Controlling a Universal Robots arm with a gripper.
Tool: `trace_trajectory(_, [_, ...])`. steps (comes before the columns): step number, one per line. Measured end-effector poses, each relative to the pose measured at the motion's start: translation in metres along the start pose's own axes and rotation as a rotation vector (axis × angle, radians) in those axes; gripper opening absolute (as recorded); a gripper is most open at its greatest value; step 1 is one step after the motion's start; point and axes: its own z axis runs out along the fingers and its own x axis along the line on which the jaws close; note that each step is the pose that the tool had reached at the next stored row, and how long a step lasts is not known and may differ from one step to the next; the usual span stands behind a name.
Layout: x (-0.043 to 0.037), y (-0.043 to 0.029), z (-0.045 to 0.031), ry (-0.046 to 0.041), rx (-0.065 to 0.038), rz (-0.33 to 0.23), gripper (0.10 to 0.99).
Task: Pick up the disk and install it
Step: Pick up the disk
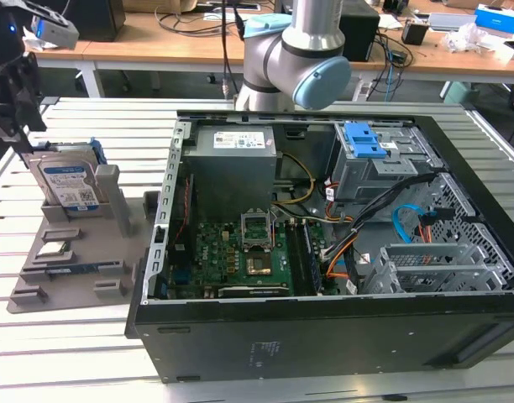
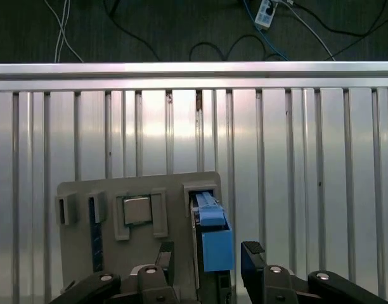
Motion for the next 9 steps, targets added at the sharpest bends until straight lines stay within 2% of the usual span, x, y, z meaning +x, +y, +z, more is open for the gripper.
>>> trace_trajectory(9, [-0.0041,-0.0049,0.0161,0.0047,0.000,0.000,0.541])
